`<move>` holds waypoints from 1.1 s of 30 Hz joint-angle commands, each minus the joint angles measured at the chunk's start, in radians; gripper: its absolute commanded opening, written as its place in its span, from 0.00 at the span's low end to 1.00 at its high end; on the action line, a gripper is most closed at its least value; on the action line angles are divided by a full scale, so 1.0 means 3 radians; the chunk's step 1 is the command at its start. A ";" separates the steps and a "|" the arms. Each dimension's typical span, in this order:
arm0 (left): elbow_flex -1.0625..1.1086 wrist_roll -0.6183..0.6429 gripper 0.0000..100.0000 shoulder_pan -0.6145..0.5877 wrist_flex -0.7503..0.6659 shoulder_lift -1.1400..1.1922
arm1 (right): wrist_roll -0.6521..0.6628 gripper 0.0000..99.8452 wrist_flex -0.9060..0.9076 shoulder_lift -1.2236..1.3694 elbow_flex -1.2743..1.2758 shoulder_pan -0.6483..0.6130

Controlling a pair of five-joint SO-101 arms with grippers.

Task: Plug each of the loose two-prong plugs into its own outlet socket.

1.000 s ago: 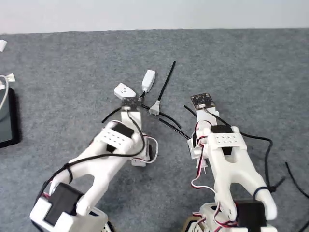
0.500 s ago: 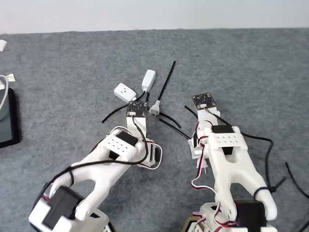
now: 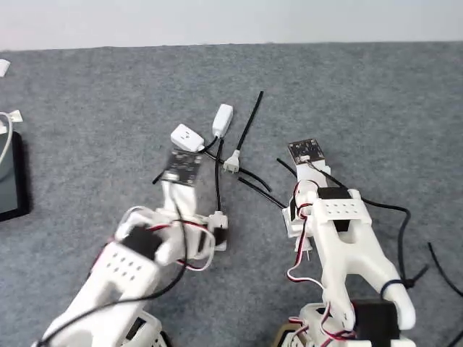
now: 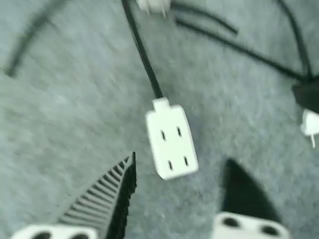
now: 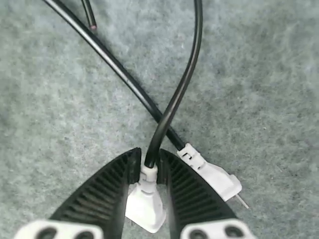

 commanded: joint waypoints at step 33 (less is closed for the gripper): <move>0.1972 -0.1872 0.01 -0.2020 -0.5856 -0.1100 | -0.0015 0.01 -0.0212 -0.0913 0.0455 -0.0003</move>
